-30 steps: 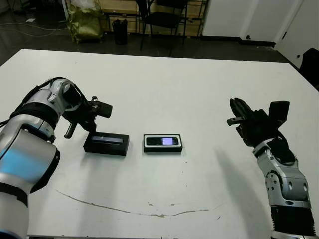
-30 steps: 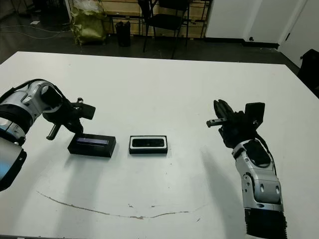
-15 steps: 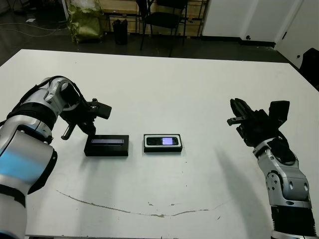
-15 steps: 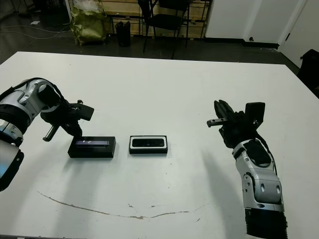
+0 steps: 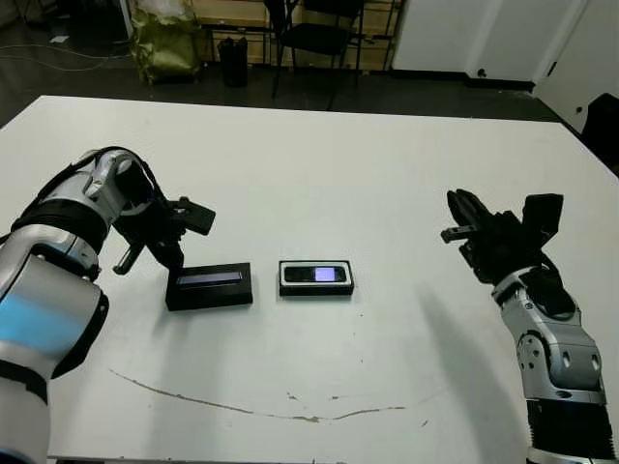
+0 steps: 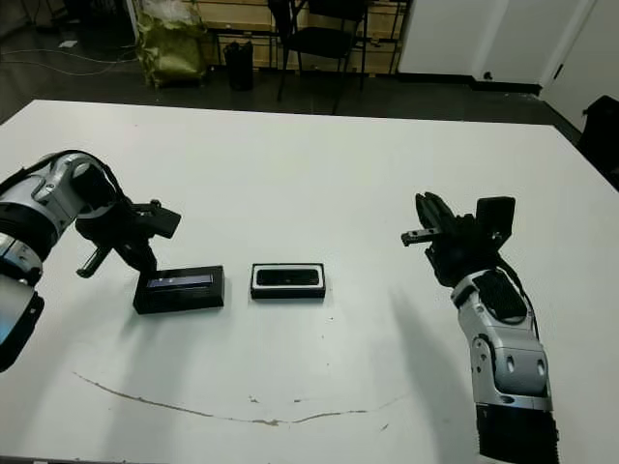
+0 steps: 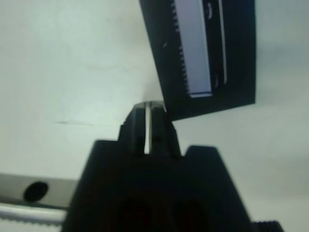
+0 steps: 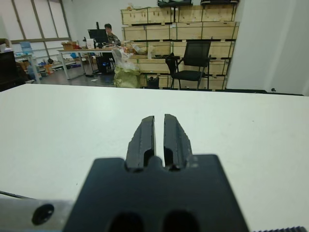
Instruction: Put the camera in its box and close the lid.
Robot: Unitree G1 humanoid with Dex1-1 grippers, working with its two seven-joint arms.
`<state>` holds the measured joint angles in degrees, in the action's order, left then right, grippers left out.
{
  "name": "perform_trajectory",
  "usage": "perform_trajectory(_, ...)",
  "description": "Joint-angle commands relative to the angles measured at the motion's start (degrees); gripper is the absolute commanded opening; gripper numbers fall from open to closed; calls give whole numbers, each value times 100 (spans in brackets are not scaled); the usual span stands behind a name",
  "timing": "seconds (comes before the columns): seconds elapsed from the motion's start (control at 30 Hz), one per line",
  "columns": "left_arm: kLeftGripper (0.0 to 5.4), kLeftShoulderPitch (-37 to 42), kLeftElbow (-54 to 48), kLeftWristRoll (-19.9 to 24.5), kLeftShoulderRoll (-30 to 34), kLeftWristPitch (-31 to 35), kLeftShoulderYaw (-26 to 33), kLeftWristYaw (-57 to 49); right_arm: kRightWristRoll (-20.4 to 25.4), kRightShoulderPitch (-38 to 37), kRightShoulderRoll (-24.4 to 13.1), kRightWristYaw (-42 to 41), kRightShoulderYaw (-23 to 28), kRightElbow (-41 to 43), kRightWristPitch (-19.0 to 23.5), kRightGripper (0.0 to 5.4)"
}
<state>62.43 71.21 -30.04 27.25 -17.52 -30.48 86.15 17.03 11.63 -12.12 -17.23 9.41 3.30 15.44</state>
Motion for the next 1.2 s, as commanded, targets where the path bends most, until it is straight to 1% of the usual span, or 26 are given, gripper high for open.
perform_trajectory(0.03,0,-174,-76,55,21,156,2,253,-29,-54,-87,28,13,-7,119,3)
perform_trajectory(0.1,0,-194,-152,65,21,278,-20,343,-42,-70,-84,96,2,94,220,3)
perform_trajectory(0.17,0,-222,-235,82,15,444,-23,451,-63,-75,-72,120,-4,104,218,3)
perform_trajectory(0.27,0,-271,-245,260,-4,571,-37,624,-73,-74,-85,114,-3,81,214,3)
perform_trajectory(0.37,0,-259,-184,492,-31,720,-264,635,-62,-74,-63,106,16,25,150,3)
perform_trajectory(0.43,0,-234,-236,653,-40,919,-515,635,-53,-76,-60,127,18,55,198,3)
perform_trajectory(0.53,0,-273,-507,1087,44,1050,-904,635,-48,-75,-69,113,11,59,196,3)
perform_trajectory(0.67,0,-379,-1104,1714,346,1312,-1491,635,-71,-69,-75,103,2,27,159,3)
perform_trajectory(0.77,0,-373,-1764,2334,650,1616,-2140,635,-72,-72,-63,99,-1,12,133,3)
perform_trajectory(0.87,0,-329,-2355,3032,952,1793,-2740,635,-85,-74,-86,145,-18,85,268,3)
perform_trajectory(0.93,0,-321,-2586,3353,1108,1786,-2948,635,-70,-84,-75,176,-15,132,324,3)
perform_trajectory(1.03,0,-271,-2997,3602,1342,1703,-3185,635,-32,-90,-68,137,4,90,273,3)
perform_trajectory(1.13,0,-191,-3544,3664,1568,1968,-3357,635,-42,-91,-84,112,3,51,233,3)
perform_trajectory(1.2,0,-148,-3822,3721,1674,2118,-3482,635,-53,-102,-85,140,-13,124,287,3)
